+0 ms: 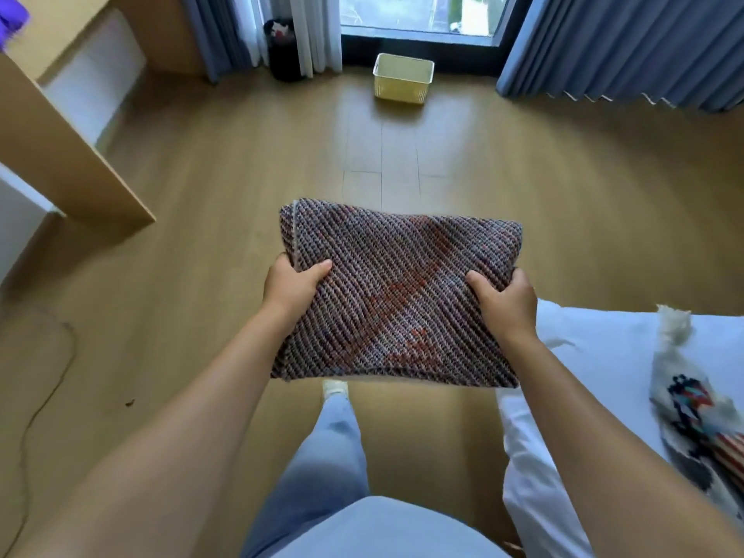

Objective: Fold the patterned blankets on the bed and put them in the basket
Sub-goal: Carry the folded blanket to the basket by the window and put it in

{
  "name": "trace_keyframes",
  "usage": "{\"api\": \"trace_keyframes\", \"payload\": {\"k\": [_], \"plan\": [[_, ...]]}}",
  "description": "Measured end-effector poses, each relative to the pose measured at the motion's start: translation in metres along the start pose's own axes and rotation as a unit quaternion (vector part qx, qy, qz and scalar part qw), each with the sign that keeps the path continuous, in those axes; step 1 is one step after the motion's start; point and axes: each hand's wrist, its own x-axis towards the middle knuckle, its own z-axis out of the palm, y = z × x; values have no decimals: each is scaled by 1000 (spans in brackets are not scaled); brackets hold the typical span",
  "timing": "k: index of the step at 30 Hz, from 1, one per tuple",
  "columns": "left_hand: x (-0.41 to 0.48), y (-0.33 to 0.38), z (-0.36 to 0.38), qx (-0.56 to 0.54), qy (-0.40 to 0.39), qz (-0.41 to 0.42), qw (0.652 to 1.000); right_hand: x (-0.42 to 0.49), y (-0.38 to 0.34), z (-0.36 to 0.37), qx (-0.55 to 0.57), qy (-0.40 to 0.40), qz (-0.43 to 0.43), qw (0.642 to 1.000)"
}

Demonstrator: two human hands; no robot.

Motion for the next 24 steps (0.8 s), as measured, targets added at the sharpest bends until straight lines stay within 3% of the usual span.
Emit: {"api": "trace_keyframes", "payload": {"k": [14, 24], "plan": [[333, 173, 86, 11, -99, 8, 995, 286, -122, 103, 7, 70, 58, 996], [561, 298, 188, -17, -89, 9, 996, 560, -200, 158, 26, 52, 51, 997]]}}
